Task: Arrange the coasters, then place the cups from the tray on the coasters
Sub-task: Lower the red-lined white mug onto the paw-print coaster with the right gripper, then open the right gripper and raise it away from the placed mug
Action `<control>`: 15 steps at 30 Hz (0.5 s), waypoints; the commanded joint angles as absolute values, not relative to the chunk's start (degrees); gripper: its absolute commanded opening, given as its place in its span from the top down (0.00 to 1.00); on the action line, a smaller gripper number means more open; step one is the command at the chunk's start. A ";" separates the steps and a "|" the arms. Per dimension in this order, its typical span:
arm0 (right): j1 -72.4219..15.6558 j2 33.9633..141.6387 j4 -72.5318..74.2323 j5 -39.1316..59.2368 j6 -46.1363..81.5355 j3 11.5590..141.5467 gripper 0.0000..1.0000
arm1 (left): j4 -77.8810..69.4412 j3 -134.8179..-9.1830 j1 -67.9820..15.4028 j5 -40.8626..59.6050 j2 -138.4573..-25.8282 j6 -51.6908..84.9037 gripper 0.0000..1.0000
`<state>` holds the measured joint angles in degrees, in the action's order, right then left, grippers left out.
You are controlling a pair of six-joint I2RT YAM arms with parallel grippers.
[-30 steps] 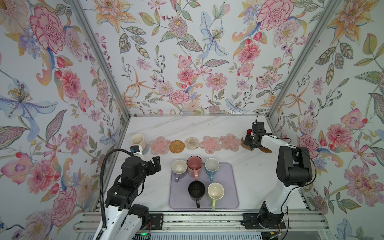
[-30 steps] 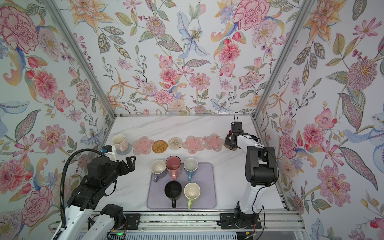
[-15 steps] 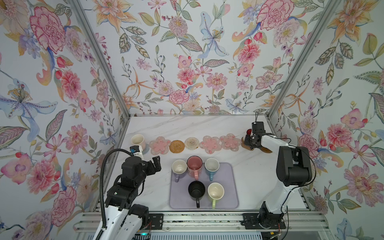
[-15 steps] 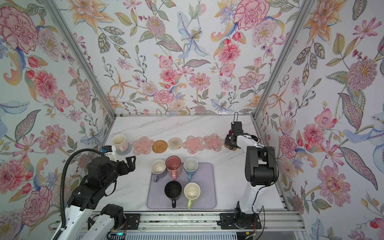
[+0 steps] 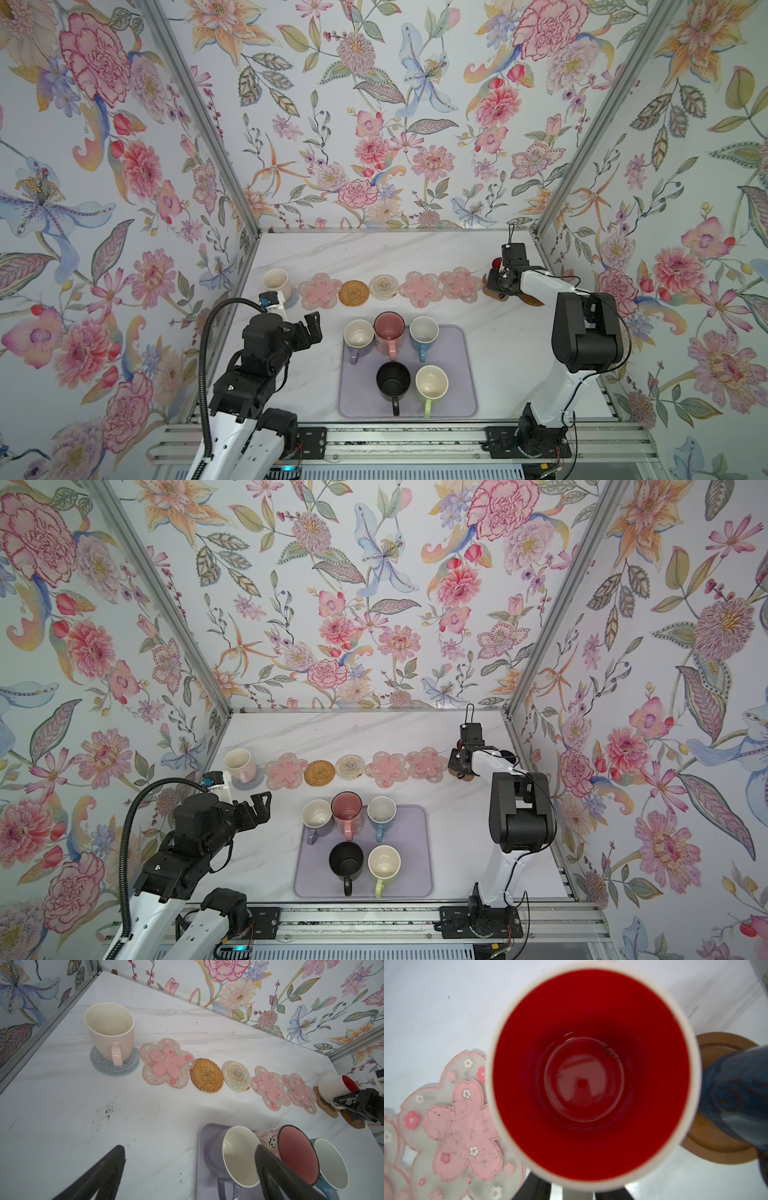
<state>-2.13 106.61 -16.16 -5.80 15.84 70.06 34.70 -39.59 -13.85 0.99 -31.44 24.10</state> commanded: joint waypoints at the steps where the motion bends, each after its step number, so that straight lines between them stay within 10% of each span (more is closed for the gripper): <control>1: -2.50 105.86 -15.69 -6.04 15.86 69.56 0.63 | 34.64 -38.50 -14.26 -0.22 -30.68 24.76 0.01; 7: -2.53 102.30 -16.31 -6.20 16.96 68.73 0.48 | 34.69 -38.54 -14.29 -0.22 -30.76 24.70 0.01; 15: -2.70 87.78 -16.46 -5.88 19.20 61.83 0.02 | 35.16 -39.21 -14.28 -0.65 -30.47 24.75 0.01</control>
<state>-2.24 93.01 -16.29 -6.00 18.13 64.03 34.72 -39.59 -13.85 0.89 -30.98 24.10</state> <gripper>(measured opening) 0.954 0.989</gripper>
